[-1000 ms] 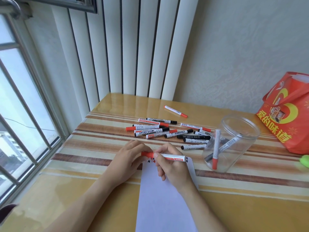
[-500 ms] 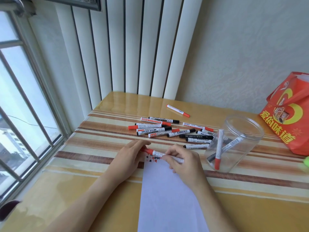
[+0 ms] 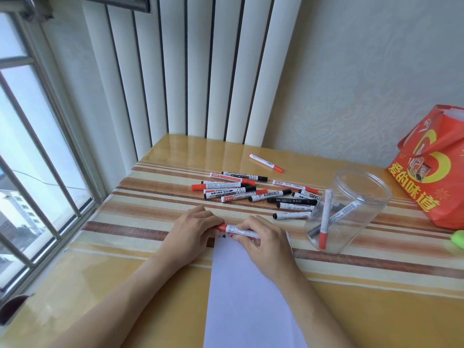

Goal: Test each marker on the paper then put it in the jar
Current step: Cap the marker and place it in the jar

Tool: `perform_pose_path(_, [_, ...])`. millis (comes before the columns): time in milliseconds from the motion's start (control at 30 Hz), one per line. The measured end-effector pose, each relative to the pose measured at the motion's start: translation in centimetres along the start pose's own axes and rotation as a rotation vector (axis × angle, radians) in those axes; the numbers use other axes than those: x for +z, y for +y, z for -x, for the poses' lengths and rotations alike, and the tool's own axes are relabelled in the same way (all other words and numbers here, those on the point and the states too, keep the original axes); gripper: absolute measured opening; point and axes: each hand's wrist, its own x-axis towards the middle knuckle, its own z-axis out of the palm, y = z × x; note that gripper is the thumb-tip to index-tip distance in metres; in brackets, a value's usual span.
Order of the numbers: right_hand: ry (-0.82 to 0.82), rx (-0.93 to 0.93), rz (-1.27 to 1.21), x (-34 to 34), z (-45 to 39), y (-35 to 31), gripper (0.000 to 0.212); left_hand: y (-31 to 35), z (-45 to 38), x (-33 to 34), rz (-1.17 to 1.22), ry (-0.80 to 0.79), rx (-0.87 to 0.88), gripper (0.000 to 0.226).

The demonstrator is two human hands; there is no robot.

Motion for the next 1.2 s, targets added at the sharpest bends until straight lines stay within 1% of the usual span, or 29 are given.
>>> perform_pose_path(167, [-0.008,0.040,0.038,0.0,0.0,-0.4,0.022,0.0,0.0,0.0,-0.026,-0.002,0.020,0.018])
perform_pose_path(267, [-0.008,0.069,0.005,-0.3,-0.2,-0.5,0.018,0.1,-0.1,0.0,-0.030,0.022,-0.002,0.023])
perform_pose_path(367, [0.027,0.101,-0.088,-1.0,-0.7,-1.1,0.011,-0.1,-0.2,0.2,-0.067,0.006,-0.059,0.024])
perform_pose_path(467, [0.084,0.123,-0.137,-2.4,-1.3,-2.3,0.018,0.4,-0.2,0.0,-0.067,-0.023,-0.084,0.026])
perform_pose_path(500, [0.119,0.144,-0.139,-3.0,-1.6,-2.8,0.018,0.7,-0.2,-0.1,-0.048,-0.043,-0.104,0.033])
perform_pose_path(567, [0.243,0.164,-0.125,-4.7,-2.3,-3.6,0.017,1.2,-0.1,-0.3,-0.003,-0.084,-0.183,0.052])
perform_pose_path(600, [0.327,0.147,-0.092,-6.0,-2.6,-4.0,0.015,1.3,0.0,-0.3,0.010,-0.092,-0.214,0.056])
perform_pose_path(733, [0.743,-0.007,0.249,-13.0,-4.0,-4.8,0.007,1.1,0.0,-0.2,-0.025,-0.130,-0.227,0.055])
perform_pose_path(800, [0.868,-0.039,0.349,-16.3,-4.5,-4.8,0.010,1.1,-0.1,-0.1,-0.027,-0.124,-0.231,0.057])
perform_pose_path(833, [0.891,-0.037,0.390,-17.6,-4.6,-4.6,0.011,1.1,-0.1,-0.1,-0.025,-0.116,-0.234,0.058])
perform_pose_path(867, [0.881,-0.015,0.431,-18.8,-4.8,-4.2,0.012,1.2,-0.1,-0.2,-0.023,-0.107,-0.236,0.059])
perform_pose_path(900, [0.836,0.030,0.466,-19.6,-4.9,-3.7,0.013,1.3,-0.1,-0.2,-0.021,-0.100,-0.235,0.060])
perform_pose_path(933, [0.757,0.100,0.491,-20.2,-5.1,-3.1,0.013,1.3,-0.1,-0.3,-0.018,-0.094,-0.230,0.061])
perform_pose_path(1067, [0.253,0.468,0.553,-20.2,-5.5,-0.5,0.009,1.6,-0.1,-0.5,-0.018,-0.087,-0.230,0.061])
perform_pose_path(1133, [0.058,0.520,0.597,-19.6,-5.5,0.5,0.016,1.6,-0.2,-0.5,-0.027,-0.087,-0.229,0.059])
perform_pose_path(1200, [-0.023,0.508,0.609,-19.3,-5.6,0.6,0.027,1.7,-0.2,-0.5,-0.033,-0.098,-0.231,0.057])
